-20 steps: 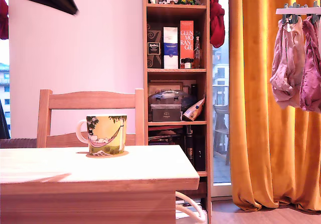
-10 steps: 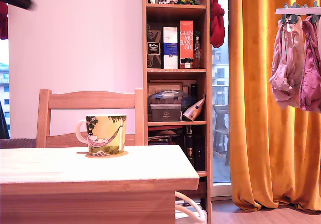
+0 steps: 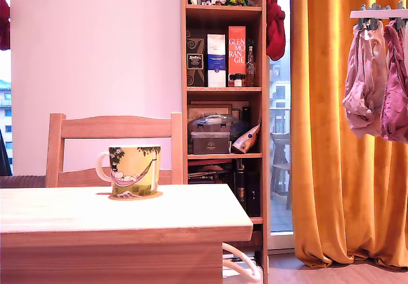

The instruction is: Pick up the coffee capsules on the table and drop them inside the coffee cup

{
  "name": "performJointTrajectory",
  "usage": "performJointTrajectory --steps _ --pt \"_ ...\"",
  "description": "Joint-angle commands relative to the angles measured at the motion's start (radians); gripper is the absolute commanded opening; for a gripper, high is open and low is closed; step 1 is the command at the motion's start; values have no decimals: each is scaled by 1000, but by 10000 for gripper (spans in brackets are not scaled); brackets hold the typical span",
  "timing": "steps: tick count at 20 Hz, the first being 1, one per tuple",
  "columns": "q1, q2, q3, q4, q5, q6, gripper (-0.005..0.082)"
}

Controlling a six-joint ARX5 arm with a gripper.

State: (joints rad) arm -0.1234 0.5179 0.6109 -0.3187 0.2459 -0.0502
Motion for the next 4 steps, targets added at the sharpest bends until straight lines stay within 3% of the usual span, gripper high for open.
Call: performJointTrajectory --steps 1,4 --pt "14 -45 -35 4 5 -7 -20" --pt "25 -100 -48 -5 5 -29 -20"
